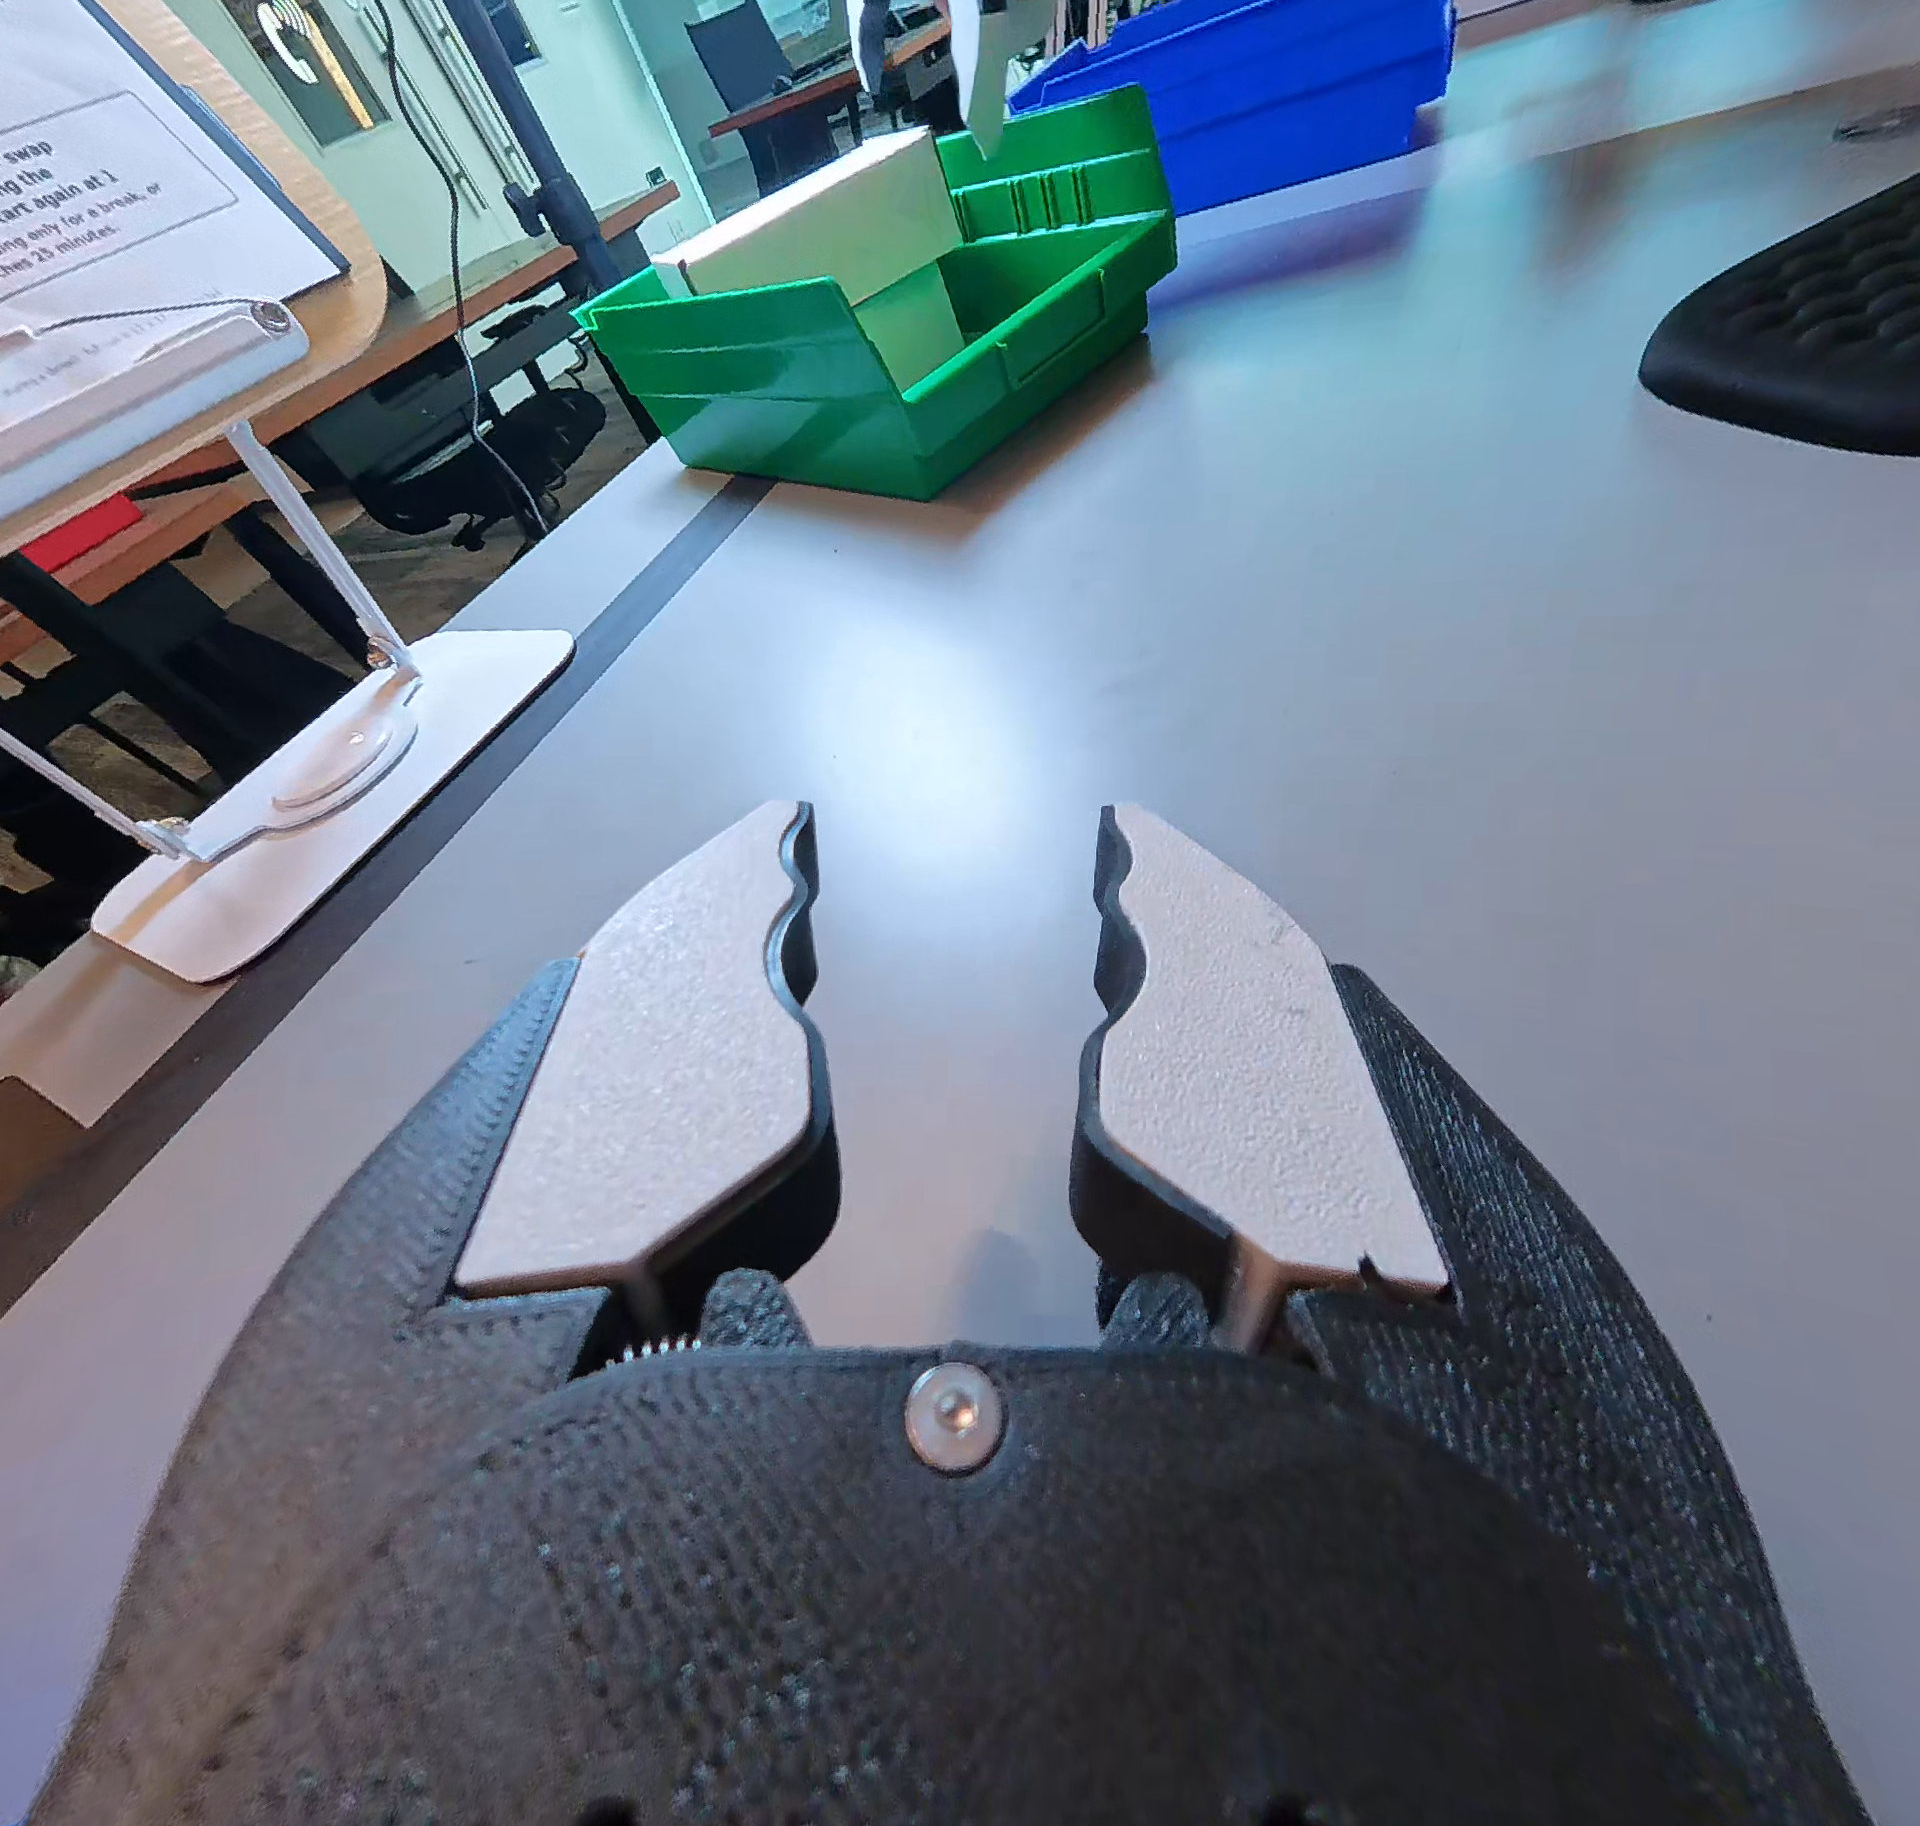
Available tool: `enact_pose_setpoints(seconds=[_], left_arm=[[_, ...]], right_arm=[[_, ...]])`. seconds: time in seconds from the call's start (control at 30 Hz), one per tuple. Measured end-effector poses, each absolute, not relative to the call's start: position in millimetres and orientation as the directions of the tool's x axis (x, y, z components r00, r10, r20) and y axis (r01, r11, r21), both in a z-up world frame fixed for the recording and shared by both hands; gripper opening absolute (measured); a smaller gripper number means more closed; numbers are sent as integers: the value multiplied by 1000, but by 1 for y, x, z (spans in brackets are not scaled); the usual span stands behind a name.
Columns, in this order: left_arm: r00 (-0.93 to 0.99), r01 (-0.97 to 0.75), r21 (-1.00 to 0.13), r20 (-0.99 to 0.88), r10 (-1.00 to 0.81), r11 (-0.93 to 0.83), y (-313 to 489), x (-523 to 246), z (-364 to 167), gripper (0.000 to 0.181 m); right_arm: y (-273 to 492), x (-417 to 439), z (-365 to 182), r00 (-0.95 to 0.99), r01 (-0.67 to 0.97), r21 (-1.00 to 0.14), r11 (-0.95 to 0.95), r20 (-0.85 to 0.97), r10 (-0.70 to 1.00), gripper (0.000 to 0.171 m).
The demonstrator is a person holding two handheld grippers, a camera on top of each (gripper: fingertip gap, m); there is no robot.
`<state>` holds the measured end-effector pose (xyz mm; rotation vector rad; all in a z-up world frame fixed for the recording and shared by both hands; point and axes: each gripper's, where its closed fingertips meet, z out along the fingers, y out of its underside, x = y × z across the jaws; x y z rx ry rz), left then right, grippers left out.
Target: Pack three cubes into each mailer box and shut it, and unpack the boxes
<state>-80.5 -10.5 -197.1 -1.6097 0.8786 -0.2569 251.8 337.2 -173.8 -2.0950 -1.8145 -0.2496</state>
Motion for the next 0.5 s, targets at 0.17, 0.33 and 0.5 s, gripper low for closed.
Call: enact_pose_setpoints(seconds=[0.17,0.33,0.5], left_arm=[[683,-398,-917,-285,-673,-16,-11,-80,-203,54],[686,-401,-916,-274,-674,-36,-13,-83,-207,53],[692,-378,-926,-272,-669,-15,-13,-85,-202,47]], right_arm=[[362,240,-180,252,968,-105,-230,321,913,113],[388,231,-193,276,959,3,-283,213,937,120],[397,228,-197,178,971,136,-198,146,973,121]])
